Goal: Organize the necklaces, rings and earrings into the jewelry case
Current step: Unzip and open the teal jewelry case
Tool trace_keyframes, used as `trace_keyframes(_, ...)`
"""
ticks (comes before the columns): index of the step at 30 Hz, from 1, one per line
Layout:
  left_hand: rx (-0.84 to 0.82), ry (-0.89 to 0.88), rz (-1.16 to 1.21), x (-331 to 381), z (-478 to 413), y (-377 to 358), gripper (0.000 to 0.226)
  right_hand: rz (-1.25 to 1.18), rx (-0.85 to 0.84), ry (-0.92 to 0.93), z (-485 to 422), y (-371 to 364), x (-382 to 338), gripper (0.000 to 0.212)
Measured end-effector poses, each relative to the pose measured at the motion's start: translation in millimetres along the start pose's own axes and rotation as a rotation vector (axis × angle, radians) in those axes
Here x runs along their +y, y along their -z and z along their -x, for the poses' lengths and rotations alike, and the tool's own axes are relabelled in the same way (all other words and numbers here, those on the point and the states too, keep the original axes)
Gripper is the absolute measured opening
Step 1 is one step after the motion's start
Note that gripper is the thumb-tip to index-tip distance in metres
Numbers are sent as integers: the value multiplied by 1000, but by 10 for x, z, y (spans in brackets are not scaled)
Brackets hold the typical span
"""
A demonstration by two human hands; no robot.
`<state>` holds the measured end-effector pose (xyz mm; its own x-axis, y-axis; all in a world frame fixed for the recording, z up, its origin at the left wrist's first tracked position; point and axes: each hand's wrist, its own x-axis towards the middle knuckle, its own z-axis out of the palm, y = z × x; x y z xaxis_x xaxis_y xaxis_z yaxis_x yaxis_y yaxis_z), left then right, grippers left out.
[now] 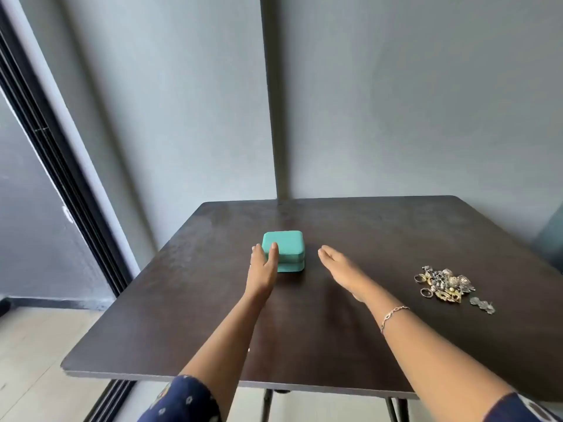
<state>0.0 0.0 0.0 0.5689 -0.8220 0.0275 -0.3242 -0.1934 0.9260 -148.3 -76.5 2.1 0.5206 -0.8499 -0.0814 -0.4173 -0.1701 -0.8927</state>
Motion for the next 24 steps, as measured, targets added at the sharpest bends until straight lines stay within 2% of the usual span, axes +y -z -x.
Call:
trace_keyframes(4,33,76,198,-43,-191,8,65,-275,22,-35,-168,-131,-34,52)
trace_keyframes(8,-2,113,334,-52,-275,-4,57,-441,-16,-54,-337,-265,-16,53)
trace_keyframes(9,-18,128,367,-79,-317,-14,62,-466,-19,-50,-381,-293,-11,53)
trace_keyframes(12,-23,205,477,-310,-518,-81,102,-515,-38,-38,-487,-361,25,51)
trace_keyframes(13,-26,216,503,-342,-542,-87,107,-523,-37,-34,-503,-374,39,50)
trace_keyframes(14,-27,217,515,-336,-532,-84,104,-521,-35,-26,-516,-378,58,49)
trace_keyframes(18,-26,127,533,-55,-287,-76,63,-526,11,6,-498,-326,129,44)
trace_keyframes(24,-93,72,548,88,-55,-205,49,-537,139,28,-258,-111,251,44)
